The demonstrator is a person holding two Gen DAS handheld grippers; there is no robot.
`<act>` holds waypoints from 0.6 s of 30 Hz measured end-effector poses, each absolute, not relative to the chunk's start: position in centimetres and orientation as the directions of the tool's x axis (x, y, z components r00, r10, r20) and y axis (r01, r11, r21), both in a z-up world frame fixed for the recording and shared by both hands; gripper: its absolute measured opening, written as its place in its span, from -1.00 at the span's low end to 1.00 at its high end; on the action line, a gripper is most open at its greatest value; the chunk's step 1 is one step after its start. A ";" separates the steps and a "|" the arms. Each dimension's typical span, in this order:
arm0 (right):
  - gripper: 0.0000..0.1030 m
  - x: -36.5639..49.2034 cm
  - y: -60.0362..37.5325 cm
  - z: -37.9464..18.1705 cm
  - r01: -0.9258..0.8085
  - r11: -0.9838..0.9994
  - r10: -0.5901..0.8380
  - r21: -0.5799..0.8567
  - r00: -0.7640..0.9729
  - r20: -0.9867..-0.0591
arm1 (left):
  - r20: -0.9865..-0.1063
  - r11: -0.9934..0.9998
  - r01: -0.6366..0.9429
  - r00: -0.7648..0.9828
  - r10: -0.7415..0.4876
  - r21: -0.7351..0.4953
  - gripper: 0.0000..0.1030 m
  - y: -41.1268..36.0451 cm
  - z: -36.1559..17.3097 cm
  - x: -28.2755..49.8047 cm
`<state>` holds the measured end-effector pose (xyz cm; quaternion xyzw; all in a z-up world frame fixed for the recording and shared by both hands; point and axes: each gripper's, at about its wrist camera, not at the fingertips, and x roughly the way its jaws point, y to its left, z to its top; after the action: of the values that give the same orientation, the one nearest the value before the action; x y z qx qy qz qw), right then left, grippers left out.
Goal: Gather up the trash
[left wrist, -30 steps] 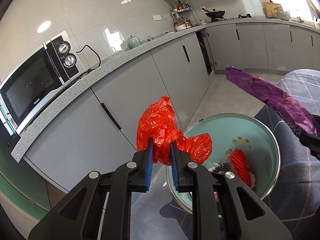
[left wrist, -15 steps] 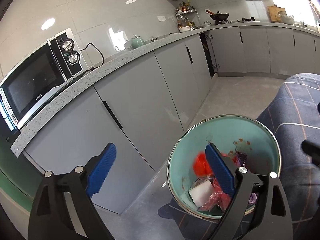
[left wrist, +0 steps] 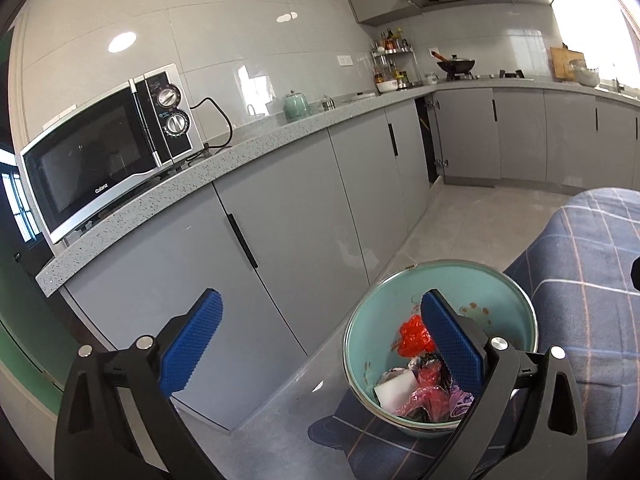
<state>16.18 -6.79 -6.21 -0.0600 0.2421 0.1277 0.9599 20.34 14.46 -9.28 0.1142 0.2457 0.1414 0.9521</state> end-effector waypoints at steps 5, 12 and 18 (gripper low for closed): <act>0.35 15.8 -6.9 -5.9 -0.271 0.961 0.215 -0.054 0.854 -0.474 | -0.426 0.935 -0.222 0.844 0.325 0.276 0.90 14.7 -8.7 20.1; 0.36 15.6 -6.7 -5.9 -0.270 0.961 0.213 -0.057 0.856 -0.471 | -0.420 0.936 -0.225 0.847 0.325 0.271 0.90 14.9 -8.5 19.9; 0.36 15.6 -7.0 -5.8 -0.267 0.962 0.211 -0.054 0.857 -0.470 | -0.417 0.935 -0.227 0.848 0.326 0.271 0.90 14.9 -8.4 19.8</act>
<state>15.61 -6.96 -5.83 -0.0589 0.2368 0.1244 0.9618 19.82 14.85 -8.43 0.1064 0.2342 0.1447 0.9554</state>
